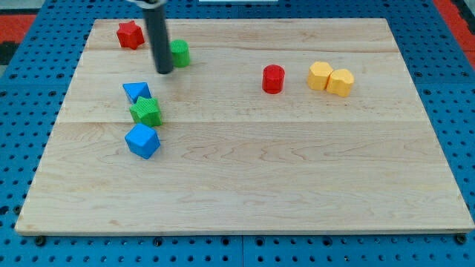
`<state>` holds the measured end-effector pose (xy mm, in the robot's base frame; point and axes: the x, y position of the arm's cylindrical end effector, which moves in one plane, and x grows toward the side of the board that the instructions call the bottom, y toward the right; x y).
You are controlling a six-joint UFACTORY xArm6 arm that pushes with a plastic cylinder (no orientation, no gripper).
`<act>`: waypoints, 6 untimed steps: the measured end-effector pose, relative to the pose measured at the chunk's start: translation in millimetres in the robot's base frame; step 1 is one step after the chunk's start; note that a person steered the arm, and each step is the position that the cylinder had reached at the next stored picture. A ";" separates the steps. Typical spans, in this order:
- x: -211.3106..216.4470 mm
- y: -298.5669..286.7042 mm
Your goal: Place the green circle parallel to the red star
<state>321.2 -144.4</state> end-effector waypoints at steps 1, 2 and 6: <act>-29.0 38.1; -51.3 108.8; -49.1 123.5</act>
